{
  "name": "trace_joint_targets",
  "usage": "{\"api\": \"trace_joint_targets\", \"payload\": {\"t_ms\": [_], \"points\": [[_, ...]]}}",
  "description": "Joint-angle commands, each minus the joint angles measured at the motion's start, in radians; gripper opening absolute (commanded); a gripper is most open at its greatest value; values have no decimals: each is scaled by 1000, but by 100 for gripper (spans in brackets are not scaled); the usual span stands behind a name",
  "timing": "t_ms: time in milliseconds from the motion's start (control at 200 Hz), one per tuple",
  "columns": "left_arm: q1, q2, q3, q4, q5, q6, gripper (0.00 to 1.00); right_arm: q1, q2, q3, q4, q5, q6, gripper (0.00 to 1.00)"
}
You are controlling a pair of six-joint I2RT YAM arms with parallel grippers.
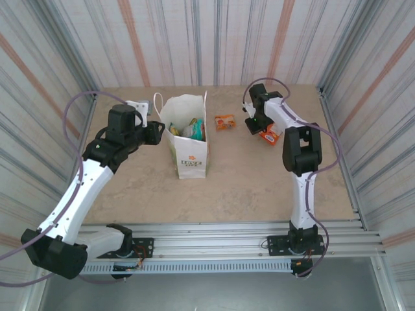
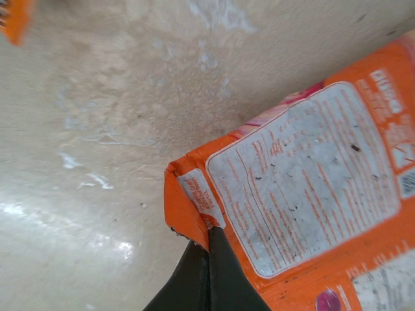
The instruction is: Place the snacks into the paper bag
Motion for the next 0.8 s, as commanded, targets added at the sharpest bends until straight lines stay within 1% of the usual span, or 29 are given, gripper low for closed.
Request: {"api": "trace_joint_targets", "payload": {"t_ms": [0,236,426,797], "points": [[-7,-20,13,11,-7,14,41,0,-121,-43,13,-63,23,0],[-9,-44,5,21,-7,16,41,-2,-268,-141,23,-175,96,0],[-9,-68,-12,45,-13,19,41,-2,-354,-200,37,-298,178,0],[-9,-82,-19,79,-1,24,41,-1,-523,-310,100,-445,356,0]]}}
